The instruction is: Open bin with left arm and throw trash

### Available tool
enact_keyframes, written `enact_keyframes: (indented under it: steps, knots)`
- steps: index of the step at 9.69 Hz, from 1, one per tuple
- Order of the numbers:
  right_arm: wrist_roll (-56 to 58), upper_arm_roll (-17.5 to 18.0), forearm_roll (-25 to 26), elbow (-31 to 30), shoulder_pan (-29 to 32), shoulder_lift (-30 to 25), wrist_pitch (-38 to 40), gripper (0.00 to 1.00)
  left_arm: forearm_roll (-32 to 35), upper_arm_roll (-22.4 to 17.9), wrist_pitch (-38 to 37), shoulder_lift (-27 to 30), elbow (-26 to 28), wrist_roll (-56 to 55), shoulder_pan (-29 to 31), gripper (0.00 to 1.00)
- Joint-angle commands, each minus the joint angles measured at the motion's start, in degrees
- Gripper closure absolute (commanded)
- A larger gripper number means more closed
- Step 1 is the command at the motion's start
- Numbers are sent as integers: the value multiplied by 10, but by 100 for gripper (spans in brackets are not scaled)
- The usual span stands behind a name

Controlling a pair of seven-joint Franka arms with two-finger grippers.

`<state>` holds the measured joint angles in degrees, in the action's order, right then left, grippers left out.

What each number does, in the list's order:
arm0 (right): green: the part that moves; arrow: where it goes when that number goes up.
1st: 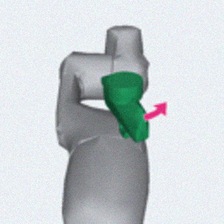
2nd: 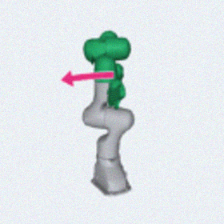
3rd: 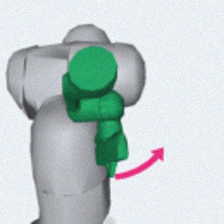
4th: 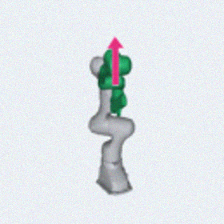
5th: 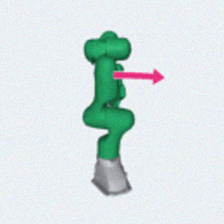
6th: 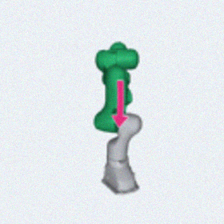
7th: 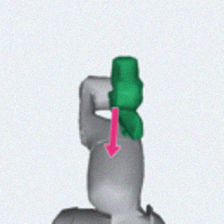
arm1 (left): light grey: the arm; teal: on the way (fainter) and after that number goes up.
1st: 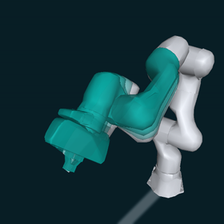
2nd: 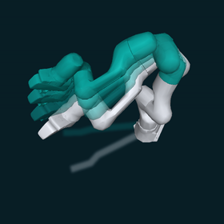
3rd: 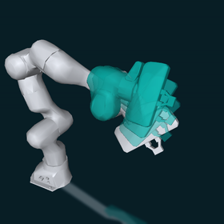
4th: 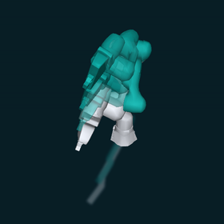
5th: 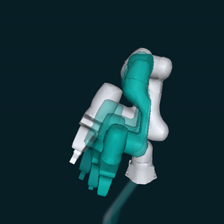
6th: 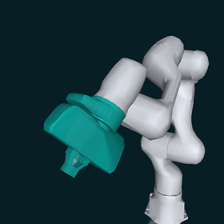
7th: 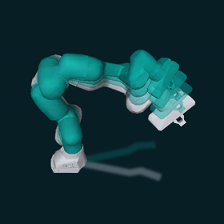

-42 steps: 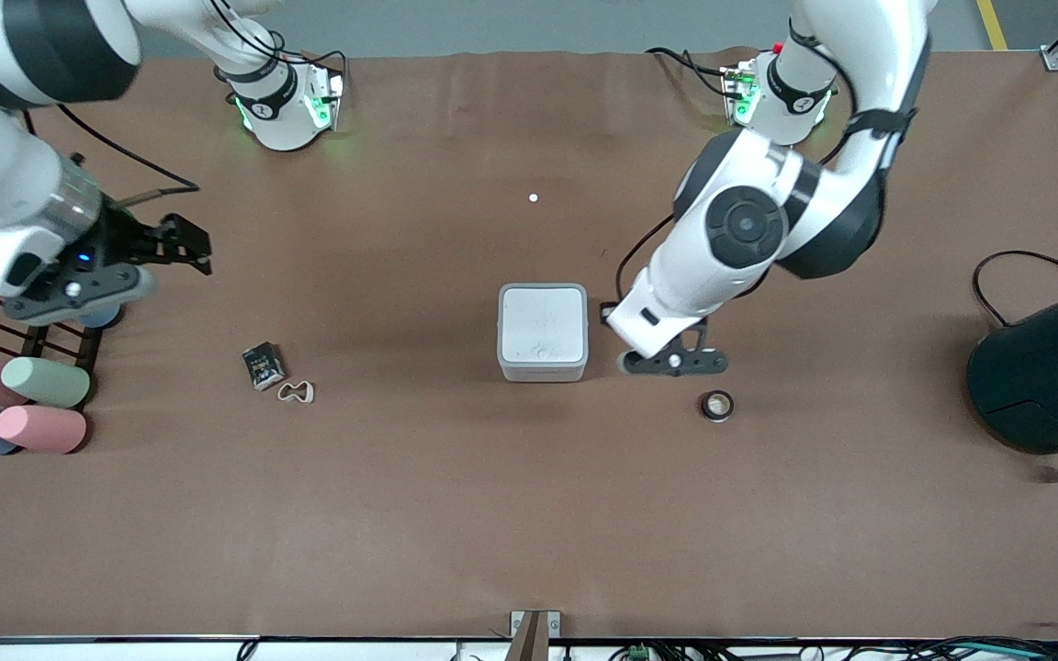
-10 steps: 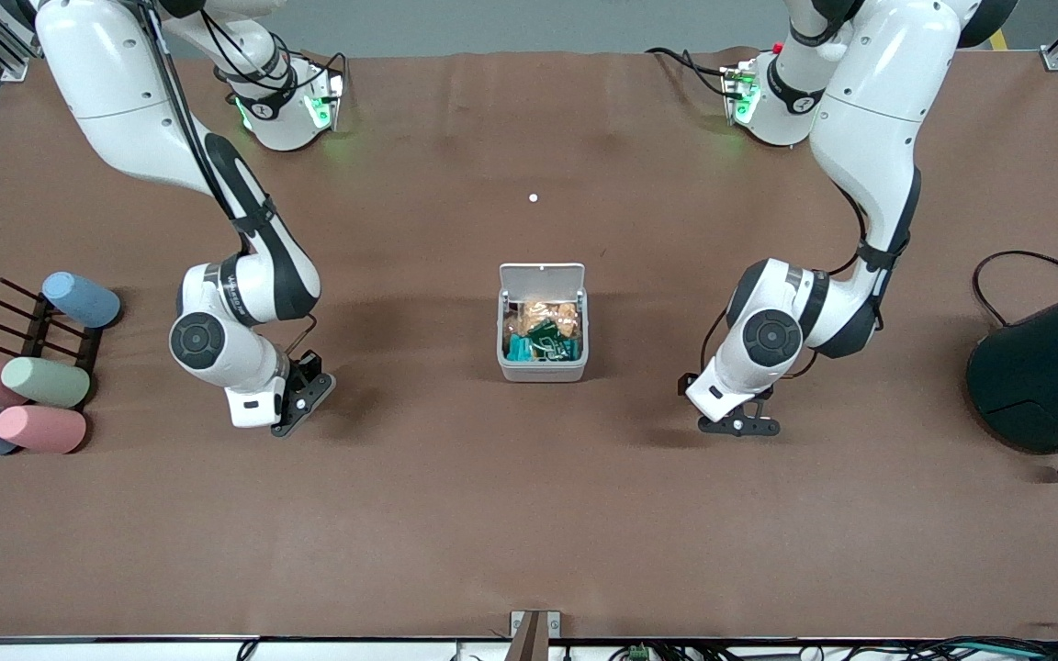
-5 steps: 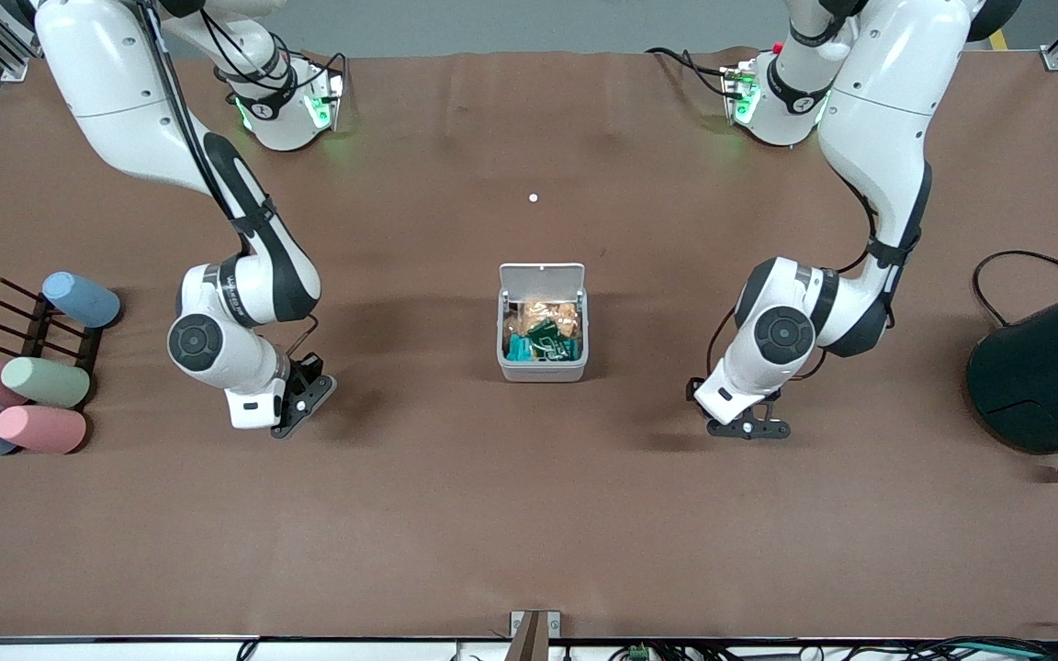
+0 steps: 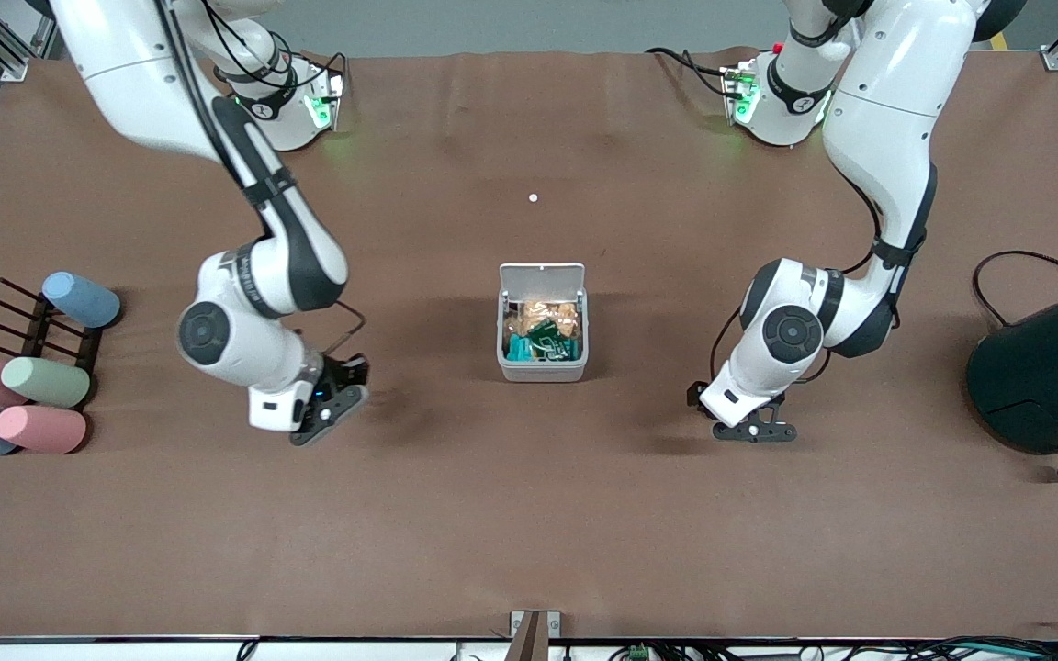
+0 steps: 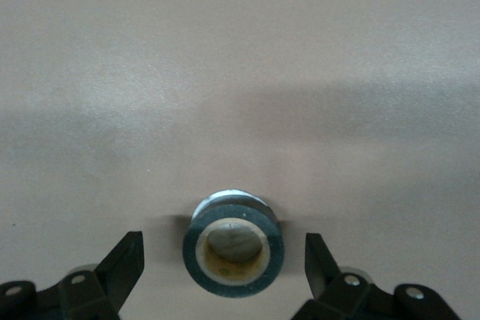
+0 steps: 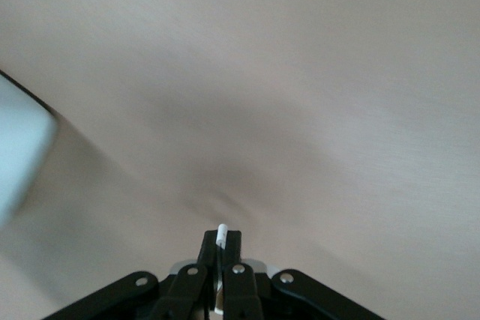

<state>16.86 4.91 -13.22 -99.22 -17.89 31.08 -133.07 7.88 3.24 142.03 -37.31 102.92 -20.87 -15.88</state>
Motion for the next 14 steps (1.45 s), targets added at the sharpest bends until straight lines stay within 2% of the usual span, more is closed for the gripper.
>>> enact_keyframes:
  steps: [1, 2, 3, 4, 7, 9, 10, 11, 12, 13, 14]
  knots:
    - [-160, 28, -8, 19, -31, -11, 7, 97, 6, 5, 18, 6, 10, -5, 4, 7]
    - [-220, 46, -8, 27, -42, -11, 2, 96, 6, 5, 19, 5, 10, -4, 3, 10]
    - [-280, 50, -8, 45, -60, -11, 4, 96, 6, 5, 19, 4, 10, 0, 4, 31]
    - [-335, 50, -8, 62, -85, -11, 5, 96, 6, 5, 19, 2, 10, 6, 4, 48]
    - [-418, 49, -4, 89, -140, -1, 1, 96, 6, 5, 36, -5, 10, 12, 3, 77]
    - [-422, 49, -5, 94, -150, 15, -22, 94, 8, 5, 33, 3, 7, 11, 2, 80]
    - [-422, 49, -5, 94, -149, 18, -25, 86, 8, 5, 10, 14, 0, 10, -1, 80]
    - [-420, 48, -4, 95, -145, 17, -25, 47, 10, 5, -29, 20, -21, 10, -3, 80]
    - [-419, 48, -7, 95, -136, 17, -18, 16, 10, 5, -71, 29, -40, 10, -3, 81]
    - [-411, 48, -4, 91, -114, 17, -11, 7, 10, 12, -103, 34, -59, 10, -4, 81]
    - [-398, 48, -3, 92, -102, 14, 18, 6, 7, 17, -128, 35, -78, 10, -2, 84]
